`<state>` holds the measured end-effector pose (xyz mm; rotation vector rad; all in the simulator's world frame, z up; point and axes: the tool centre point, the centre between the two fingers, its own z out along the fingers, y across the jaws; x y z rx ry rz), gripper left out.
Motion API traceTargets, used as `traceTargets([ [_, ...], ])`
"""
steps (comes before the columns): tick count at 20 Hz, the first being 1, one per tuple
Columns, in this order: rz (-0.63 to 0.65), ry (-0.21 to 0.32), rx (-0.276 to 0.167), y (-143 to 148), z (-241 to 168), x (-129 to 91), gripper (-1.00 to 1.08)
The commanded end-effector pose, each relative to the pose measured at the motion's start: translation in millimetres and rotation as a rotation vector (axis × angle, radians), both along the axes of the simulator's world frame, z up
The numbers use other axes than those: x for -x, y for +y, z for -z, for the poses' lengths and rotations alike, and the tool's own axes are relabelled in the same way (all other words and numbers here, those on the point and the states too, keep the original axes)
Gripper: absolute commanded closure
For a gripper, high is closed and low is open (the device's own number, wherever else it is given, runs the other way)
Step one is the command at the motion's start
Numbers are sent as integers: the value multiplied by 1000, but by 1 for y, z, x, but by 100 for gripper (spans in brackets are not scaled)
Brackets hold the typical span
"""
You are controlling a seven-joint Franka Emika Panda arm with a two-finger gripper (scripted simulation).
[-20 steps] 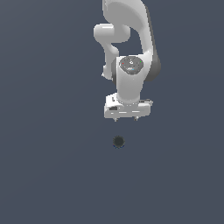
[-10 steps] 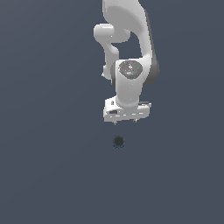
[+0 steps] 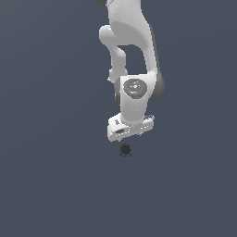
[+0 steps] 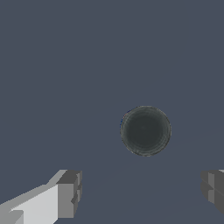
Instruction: Pick up the object and move it to a goal position.
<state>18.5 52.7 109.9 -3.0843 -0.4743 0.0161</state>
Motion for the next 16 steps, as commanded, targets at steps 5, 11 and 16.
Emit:
traceTargets([
  [5,-144,-10,11,-9,26,-16,-92],
  [11,-222,-14,16,-14,41,-24,-92],
  [16,-248,-16,17,-16,46,-26,-92],
])
